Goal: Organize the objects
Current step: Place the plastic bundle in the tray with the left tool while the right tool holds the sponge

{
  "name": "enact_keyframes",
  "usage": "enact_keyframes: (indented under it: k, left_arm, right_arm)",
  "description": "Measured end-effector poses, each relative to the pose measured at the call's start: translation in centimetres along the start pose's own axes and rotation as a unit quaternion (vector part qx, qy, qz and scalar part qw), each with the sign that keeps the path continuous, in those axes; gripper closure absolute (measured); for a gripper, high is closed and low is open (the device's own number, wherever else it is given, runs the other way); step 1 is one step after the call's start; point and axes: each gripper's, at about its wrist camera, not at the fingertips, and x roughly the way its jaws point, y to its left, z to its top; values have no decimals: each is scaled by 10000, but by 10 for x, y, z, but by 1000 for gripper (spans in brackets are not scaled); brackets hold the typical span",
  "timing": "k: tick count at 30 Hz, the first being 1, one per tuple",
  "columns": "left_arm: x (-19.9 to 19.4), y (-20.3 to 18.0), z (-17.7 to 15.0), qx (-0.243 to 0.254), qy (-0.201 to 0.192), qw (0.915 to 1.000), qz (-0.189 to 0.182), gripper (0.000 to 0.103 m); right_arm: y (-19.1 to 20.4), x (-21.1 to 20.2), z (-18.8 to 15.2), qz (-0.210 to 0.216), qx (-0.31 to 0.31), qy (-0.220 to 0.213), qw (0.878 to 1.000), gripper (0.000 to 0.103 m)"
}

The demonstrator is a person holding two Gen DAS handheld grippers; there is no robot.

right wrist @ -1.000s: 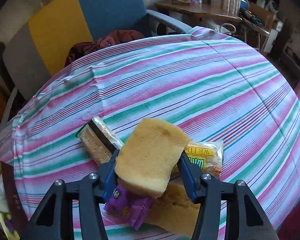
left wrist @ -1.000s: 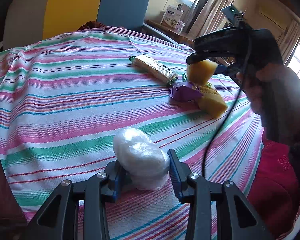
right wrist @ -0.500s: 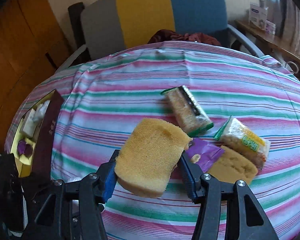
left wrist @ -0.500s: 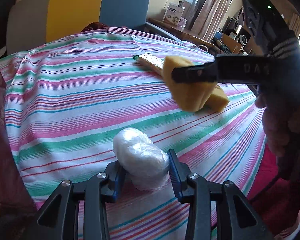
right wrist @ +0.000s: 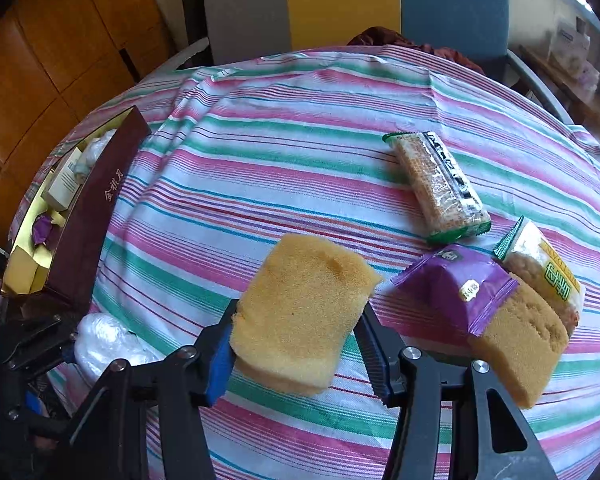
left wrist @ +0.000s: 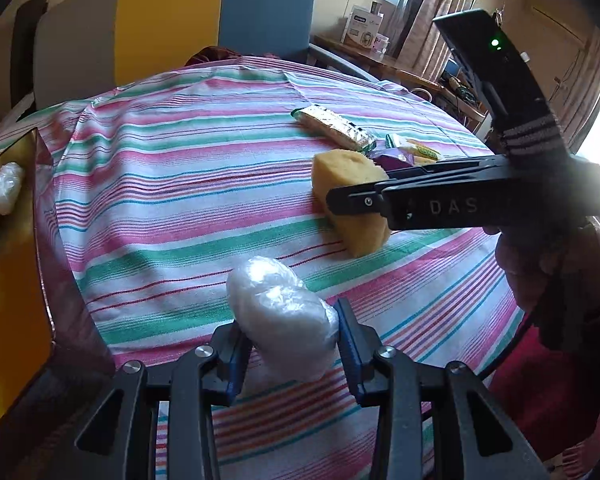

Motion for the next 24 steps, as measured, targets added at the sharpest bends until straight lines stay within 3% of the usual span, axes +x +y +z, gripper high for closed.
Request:
enact_keyframes:
  k: [7,12,19,24]
  left_arm:
    - [-34,11,8,-164,-344,9993,-12,64]
    - [-75,50,12,-684,-664,9953,141,64]
    - [-123,133,-2,-1556,-843,9789,1026,64]
    - [-141,171,-18,-1805,-877,9640,1746,64]
  right_arm:
    - [-1,1,-1,-63,6,12,10000,49]
    - [1,1,-1,-106,14,8,9999,49]
    - [4,2,-2,-169,-32,6,9999,49]
    - [5,2,-2,-214,-69,1,9997,49]
